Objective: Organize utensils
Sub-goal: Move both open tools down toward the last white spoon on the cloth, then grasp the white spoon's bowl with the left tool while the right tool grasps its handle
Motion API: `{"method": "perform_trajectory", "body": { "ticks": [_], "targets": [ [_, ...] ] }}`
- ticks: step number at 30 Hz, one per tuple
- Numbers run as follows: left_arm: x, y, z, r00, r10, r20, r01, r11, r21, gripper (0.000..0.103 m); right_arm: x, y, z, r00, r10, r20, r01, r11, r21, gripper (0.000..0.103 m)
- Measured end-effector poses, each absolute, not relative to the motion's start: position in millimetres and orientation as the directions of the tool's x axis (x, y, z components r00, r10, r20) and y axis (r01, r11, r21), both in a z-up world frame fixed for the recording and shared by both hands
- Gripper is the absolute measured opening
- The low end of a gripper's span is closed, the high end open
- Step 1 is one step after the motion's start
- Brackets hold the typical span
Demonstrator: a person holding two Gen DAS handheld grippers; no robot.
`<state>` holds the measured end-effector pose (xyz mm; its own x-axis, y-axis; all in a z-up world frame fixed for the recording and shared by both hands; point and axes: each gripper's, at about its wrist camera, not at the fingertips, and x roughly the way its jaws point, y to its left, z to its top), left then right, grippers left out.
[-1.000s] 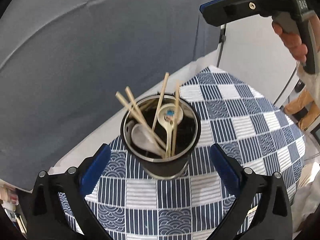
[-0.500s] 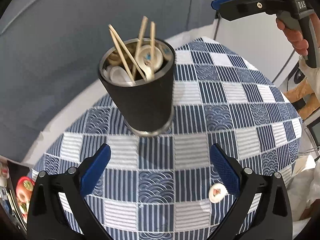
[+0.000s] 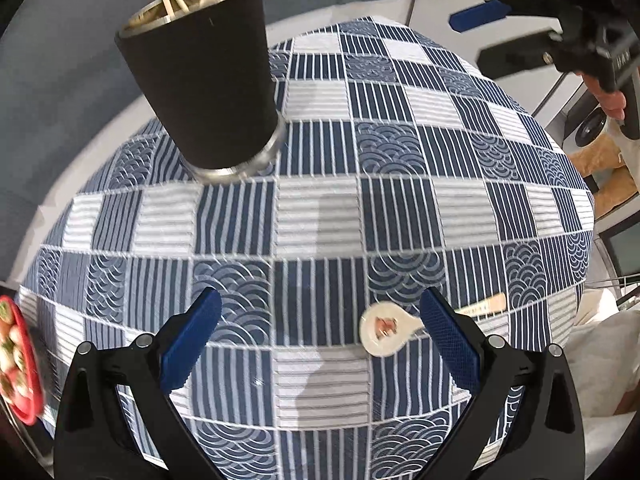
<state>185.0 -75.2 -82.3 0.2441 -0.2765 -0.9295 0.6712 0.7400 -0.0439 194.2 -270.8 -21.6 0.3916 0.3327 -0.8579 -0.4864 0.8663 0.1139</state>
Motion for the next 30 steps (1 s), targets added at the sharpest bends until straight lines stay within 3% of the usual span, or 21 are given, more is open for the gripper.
{"method": "perform_trajectory", "body": {
  "ticks": [6, 16, 30],
  "targets": [
    [171, -69, -97, 0.229, -0.306, -0.924, 0.642, 0.761, -0.093, 0.097, 167, -274, -41, 0.365, 0.336, -0.868, -0.485, 0.865, 0.130, 0.089],
    [167, -54, -115, 0.151, -0.430, -0.890, 0.573, 0.772, -0.275, 0.097, 127, -260, -83, 0.308, 0.318, -0.897, -0.516, 0.848, 0.123, 0.089],
    [172, -63, -125, 0.112, -0.455, -0.883, 0.604, 0.737, -0.303, 0.088, 77, -221, -137, 0.306, 0.301, -0.903, -0.500, 0.858, 0.116, 0.089]
  ]
}}
